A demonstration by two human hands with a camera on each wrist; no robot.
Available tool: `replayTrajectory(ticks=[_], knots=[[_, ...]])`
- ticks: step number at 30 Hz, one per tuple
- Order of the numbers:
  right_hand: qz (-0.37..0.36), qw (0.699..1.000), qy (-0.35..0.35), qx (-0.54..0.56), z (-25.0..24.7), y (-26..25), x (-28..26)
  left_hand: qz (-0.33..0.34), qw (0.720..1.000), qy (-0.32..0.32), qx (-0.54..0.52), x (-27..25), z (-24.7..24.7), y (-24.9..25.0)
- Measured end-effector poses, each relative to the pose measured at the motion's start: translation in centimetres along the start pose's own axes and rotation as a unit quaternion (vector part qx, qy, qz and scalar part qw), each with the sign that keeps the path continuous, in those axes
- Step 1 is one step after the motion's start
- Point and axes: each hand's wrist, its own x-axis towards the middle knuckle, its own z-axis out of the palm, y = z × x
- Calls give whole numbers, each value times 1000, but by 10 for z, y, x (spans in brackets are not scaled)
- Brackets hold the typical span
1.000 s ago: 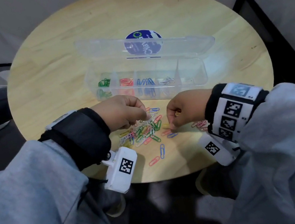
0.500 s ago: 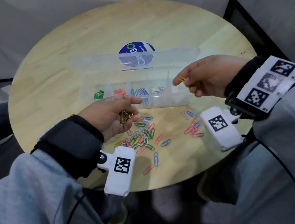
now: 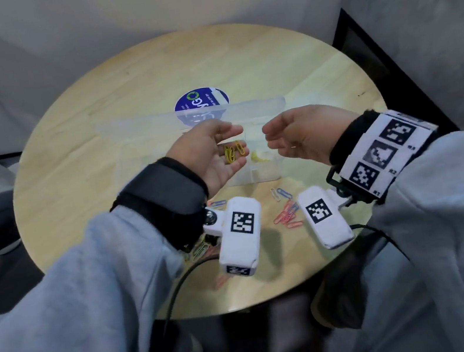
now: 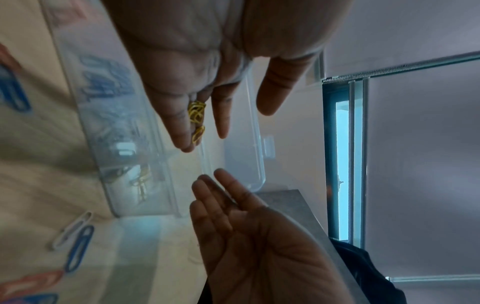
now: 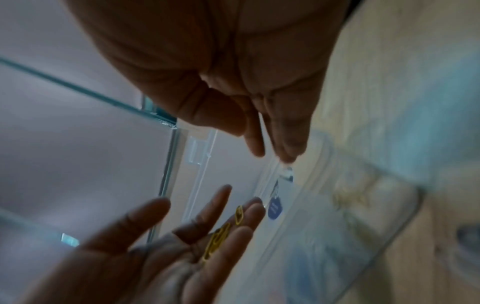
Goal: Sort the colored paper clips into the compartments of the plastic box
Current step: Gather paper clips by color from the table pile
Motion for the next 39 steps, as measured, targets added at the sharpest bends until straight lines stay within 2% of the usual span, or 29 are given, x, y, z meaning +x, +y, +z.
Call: replayTrajectory(ticks=[3,8,12,15,17,18,20,22,24,27,30,34,39], knots=[[-17,990,-17,-141,-13,2,-14,1,1000,9,-3,8,17,0],[4,944,-30,-330,-23,15,-33,20,999,46,-4,22,32,-7],[-6,907,-72,-415,-19,22,-38,54,995,43,74,19,33,-11],[-25,875,-90,-476,-12,28,-34,88,980,48,174,8,20,-10],[-33,857,-99,-504,-7,32,-31,102,944,50,311,-3,8,-13],[-32,851,-109,-513,-4,34,-29,102,908,55,403,-8,2,-17],[-25,832,-132,-538,3,39,-27,79,810,61,578,-17,-9,-26],[-27,804,-137,-578,9,45,-26,42,724,59,686,-23,-16,-37],[-47,776,-123,-617,15,51,-25,16,685,58,726,-26,-23,-47],[-72,761,-103,-636,20,60,-26,-15,665,74,743,-28,-31,-56],[-89,754,-89,-645,23,63,-27,-12,666,82,741,-30,-32,-60],[-96,739,-97,-659,24,60,-28,3,662,76,746,-26,-24,-65],[-84,733,-124,-663,30,56,-25,-7,651,69,756,-14,-18,-70]])
